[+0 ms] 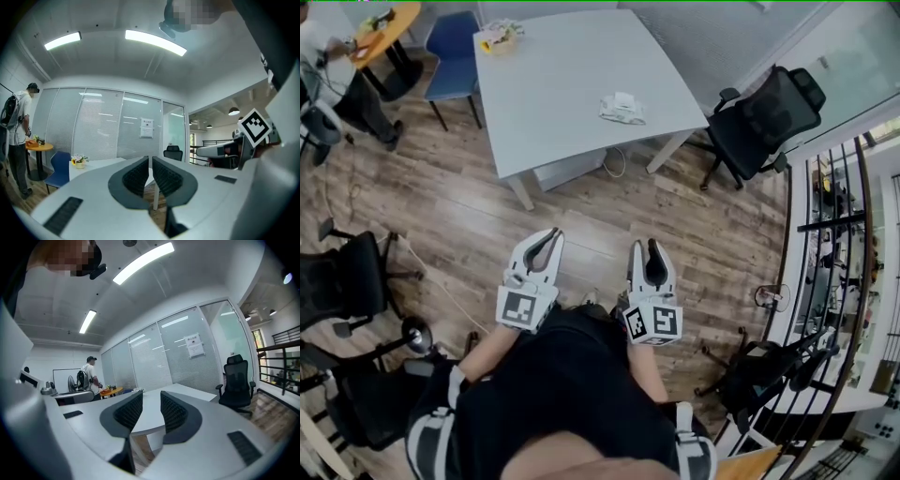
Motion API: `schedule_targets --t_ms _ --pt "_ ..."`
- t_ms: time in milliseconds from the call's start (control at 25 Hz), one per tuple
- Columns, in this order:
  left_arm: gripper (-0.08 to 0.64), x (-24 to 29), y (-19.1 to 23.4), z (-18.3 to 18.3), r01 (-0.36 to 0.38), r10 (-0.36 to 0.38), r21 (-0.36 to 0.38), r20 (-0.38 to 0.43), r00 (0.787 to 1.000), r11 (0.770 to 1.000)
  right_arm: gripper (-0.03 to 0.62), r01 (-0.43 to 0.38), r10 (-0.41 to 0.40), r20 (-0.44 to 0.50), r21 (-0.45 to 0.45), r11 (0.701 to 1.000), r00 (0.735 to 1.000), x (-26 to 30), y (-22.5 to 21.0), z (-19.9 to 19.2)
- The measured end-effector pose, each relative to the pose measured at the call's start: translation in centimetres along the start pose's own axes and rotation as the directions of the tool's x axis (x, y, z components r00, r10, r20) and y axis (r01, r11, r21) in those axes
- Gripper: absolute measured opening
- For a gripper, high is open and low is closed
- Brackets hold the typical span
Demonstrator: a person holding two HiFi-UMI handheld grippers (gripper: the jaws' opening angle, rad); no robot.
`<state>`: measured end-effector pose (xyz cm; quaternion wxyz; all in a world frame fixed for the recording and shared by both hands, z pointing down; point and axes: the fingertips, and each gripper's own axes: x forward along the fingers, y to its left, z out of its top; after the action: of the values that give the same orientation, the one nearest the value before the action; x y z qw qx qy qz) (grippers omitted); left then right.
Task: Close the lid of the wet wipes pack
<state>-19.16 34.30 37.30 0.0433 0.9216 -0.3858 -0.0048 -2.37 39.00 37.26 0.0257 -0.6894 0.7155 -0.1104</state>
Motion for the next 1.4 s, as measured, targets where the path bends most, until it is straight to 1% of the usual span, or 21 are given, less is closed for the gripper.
schedule_targets --t_ms 280,440,560,760,960,1080,1200,1400 --pt "0.041 0.0 2.6 -0.8 0.038 -0.038 -0.009 -0.006 0.999 0.999 0.126 0.030 -0.030 0.000 0.025 0.999 1.000 1.9 1.5 -1.0" --pt "0.041 1.5 3.5 -2.0 0.035 -0.036 -0.023 -0.030 0.999 0.999 0.124 0.033 -0.033 -0.006 0.035 0.999 0.999 3.5 0.8 -1.4" --pt "0.041 3.4 3.9 -2.8 0.027 -0.028 -0.022 -0.048 0.998 0.999 0.124 0.026 -0.026 -0.006 0.040 0.999 1.000 5.3 -0.6 -1.4" --pt "0.041 9.2 4.6 -3.0 0.006 -0.005 0.005 -0.055 0.998 1.000 0.124 0.004 -0.005 0.010 0.060 0.998 1.000 10.3 -4.5 -0.6" --pt "0.041 16.8 5.1 -2.5 -0.036 0.037 0.027 -0.056 0.998 0.999 0.124 -0.052 0.051 0.021 0.045 0.998 0.998 15.8 -8.8 1.5" --pt "0.041 21.0 5.1 -1.5 -0.051 0.053 0.040 -0.046 0.998 0.998 0.124 -0.078 0.077 0.014 0.036 0.996 0.997 18.8 -11.3 2.8" --pt "0.041 24.0 5.2 -0.9 -0.074 0.076 0.058 -0.035 0.997 0.996 0.124 -0.098 0.097 0.010 0.032 0.995 0.995 21.2 -13.4 3.6" --pt "0.041 28.6 6.4 -1.2 -0.111 0.116 0.093 -0.053 0.992 0.989 0.124 -0.119 0.120 -0.015 0.043 0.992 0.993 25.0 -16.1 3.8"
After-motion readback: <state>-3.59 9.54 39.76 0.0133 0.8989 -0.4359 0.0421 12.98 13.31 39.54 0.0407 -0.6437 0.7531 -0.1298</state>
